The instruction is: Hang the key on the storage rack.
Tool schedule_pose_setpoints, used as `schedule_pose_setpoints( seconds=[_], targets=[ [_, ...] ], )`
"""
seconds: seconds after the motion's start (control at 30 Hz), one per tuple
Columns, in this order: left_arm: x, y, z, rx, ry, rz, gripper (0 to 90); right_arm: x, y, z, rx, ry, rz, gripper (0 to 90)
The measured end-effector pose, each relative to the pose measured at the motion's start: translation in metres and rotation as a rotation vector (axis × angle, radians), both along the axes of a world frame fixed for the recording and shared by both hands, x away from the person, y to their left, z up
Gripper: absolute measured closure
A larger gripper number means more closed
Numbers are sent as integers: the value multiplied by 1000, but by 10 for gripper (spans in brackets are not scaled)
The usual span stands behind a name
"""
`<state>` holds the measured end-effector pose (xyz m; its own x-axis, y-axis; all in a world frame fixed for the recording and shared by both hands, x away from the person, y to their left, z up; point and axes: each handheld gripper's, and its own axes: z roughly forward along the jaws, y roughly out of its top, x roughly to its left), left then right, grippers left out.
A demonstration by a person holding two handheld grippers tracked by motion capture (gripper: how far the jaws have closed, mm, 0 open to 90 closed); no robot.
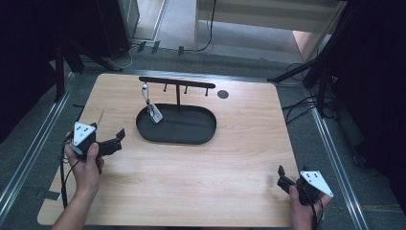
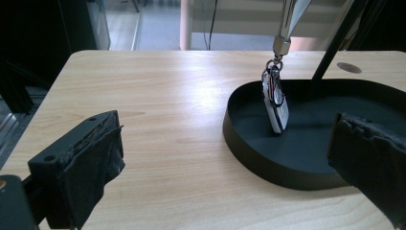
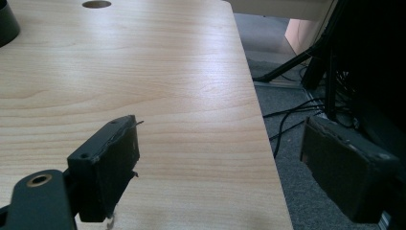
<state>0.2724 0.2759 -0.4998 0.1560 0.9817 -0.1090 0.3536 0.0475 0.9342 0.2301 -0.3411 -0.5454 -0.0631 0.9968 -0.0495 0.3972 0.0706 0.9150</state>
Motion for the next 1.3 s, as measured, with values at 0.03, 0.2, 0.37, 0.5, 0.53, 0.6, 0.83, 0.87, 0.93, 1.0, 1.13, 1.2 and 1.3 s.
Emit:
schedule_pose_setpoints(
  seconds=[0.03,0.2,0.37,0.5,0.53,0.6,0.83,0.87,0.93,1.0,1.13,1.2,1.3],
  targets=[
    [-2,1,0,-5,-2,1,0,0,0,0,0,0,0,132],
    [-16,10,-4,10,-5,1,0,0,1,0,-10,1,3,132],
    [-24,19,-6,8,-6,14,0,0,1,0,-12,0,1,132],
    [-37,29,-13,10,-8,29,0,0,1,0,-13,-2,2,132],
    [-39,31,-15,12,-6,32,0,0,1,0,-13,-2,2,131],
    [-41,34,-17,19,-3,37,0,0,1,0,-13,-2,1,131],
    [-56,46,-25,24,-5,52,0,0,1,0,-13,-3,0,131],
    [-58,47,-26,29,-3,53,0,0,1,0,-15,-3,2,131],
    [-61,49,-28,31,-5,59,0,0,1,0,-16,-4,1,131],
    [-68,53,-32,50,-2,63,0,0,1,0,-15,-7,1,132],
    [-75,57,-35,63,-5,73,0,0,1,0,-16,-8,2,132],
    [-83,62,-38,66,-5,82,0,0,2,0,-20,-7,3,131],
    [-88,65,-41,65,-6,91,0,0,2,0,-19,-7,2,131]
  ],
)
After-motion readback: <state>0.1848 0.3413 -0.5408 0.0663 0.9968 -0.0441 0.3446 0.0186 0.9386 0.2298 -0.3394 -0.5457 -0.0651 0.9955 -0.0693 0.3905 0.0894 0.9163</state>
